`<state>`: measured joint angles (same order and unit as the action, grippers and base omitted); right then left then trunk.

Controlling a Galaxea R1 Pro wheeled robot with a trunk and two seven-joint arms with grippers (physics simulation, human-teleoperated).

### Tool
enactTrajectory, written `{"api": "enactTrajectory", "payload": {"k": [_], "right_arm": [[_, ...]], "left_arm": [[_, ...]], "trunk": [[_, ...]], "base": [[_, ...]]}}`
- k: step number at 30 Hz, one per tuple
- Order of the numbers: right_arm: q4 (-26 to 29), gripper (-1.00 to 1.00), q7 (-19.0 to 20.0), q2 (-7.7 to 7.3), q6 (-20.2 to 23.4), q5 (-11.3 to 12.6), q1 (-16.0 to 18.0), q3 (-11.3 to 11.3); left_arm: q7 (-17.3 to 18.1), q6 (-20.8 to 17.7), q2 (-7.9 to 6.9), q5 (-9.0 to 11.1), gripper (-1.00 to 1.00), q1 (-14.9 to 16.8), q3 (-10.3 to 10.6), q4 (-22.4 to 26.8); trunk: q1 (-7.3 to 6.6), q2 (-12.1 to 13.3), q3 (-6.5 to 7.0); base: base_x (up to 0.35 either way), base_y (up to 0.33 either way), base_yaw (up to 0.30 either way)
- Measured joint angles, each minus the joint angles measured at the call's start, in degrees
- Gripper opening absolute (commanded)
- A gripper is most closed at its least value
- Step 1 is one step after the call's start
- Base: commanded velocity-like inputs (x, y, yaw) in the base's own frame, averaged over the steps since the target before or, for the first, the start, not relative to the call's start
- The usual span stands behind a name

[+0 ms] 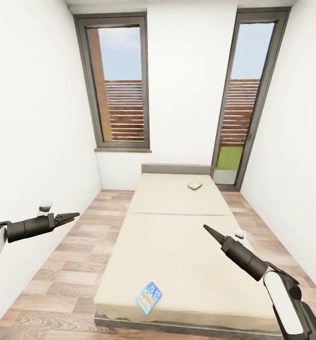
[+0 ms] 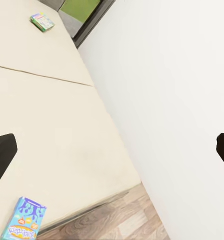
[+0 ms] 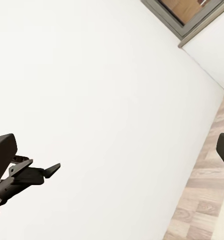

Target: Put all the toys in the child's room - the three board games (two on the bed and one on the table), the two jigsaw puzzles on the table, and the tennis ball on the table - inside the toy box on the table in the child's room.

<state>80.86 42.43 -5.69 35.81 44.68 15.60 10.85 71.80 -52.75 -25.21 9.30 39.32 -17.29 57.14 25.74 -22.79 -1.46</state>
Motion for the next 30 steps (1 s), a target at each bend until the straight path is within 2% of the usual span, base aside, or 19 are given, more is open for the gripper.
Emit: {"api": "enactTrajectory", "payload": {"k": [9, 30], "right_arm": [[-0.01, 1.00, 0.00, 0.04, 0.00, 0.03, 0.02, 0.00], [0.00, 1.00, 0.00, 0.05, 0.00, 0.08, 0.00, 0.00]], "left_arm": [[0.02, 0.00, 0.00, 0.01, 1.00, 0.01, 0.06, 0.02], [0.02, 0.00, 0.00, 0.03, 1.00, 0.01, 0.02, 0.01]], "trunk": [[0.01, -0.02, 0.43], [0.01, -0.02, 0.49]], "base": [[-0.015, 0.127, 0.000], [-0.046, 0.120, 0.000]]}}
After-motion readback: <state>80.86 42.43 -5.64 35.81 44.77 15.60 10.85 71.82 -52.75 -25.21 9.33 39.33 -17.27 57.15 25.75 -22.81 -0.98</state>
